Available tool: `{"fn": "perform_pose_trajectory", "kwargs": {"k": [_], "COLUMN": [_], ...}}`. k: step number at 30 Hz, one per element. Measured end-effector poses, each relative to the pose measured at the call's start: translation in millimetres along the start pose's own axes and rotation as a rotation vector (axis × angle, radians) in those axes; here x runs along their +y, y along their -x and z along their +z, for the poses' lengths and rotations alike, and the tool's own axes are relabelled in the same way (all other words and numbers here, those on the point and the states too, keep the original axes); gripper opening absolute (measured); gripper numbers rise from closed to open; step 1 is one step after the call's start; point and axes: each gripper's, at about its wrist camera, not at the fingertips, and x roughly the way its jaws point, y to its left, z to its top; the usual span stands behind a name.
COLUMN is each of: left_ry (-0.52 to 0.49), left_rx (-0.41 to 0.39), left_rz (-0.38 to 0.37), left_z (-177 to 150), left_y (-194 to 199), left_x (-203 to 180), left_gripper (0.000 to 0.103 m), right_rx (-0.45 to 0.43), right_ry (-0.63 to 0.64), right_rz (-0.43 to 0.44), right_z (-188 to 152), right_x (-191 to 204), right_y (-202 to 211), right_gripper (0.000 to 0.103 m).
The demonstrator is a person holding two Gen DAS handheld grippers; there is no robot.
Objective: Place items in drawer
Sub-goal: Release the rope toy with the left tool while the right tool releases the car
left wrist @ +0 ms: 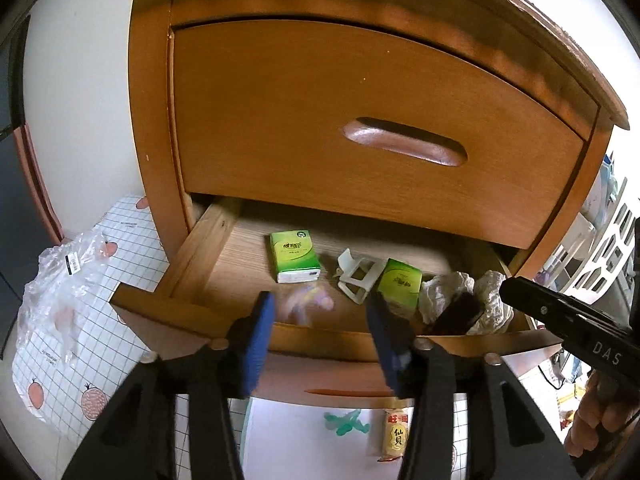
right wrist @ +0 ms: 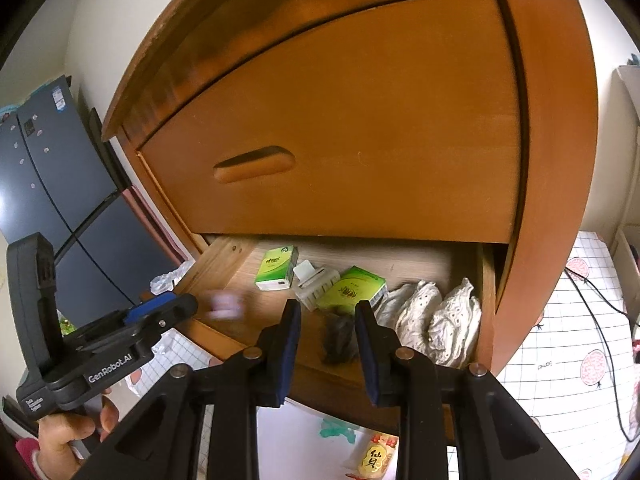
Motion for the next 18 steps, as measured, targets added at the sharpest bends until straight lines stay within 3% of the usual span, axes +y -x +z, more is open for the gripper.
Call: {"fn": "perform_pose_trajectory", "kwargs": {"k": [7, 11, 18], "left_ry": [0.013, 0.02, 0.047], "left_rx": [-0.004, 0.001, -0.033], "left_rz": [0.011, 0.038, 0.078], "left_z": [0, -1, -3], "left_y": [5, 5, 10], "left_x": [2, 5, 13], "left_gripper": [0.07, 0.074, 0.092], "right_rx": [0.005, 0.001, -0.002], "right_ry": [0.017, 0.028, 0.063], "right_rz": [-0.019, -0.031, -0.034], "right_z": [-2, -3, -5], "right_x": [2, 3, 7], "right_y": [-5, -5, -5], "right_gripper": [0.033, 0.049, 0.067]}}
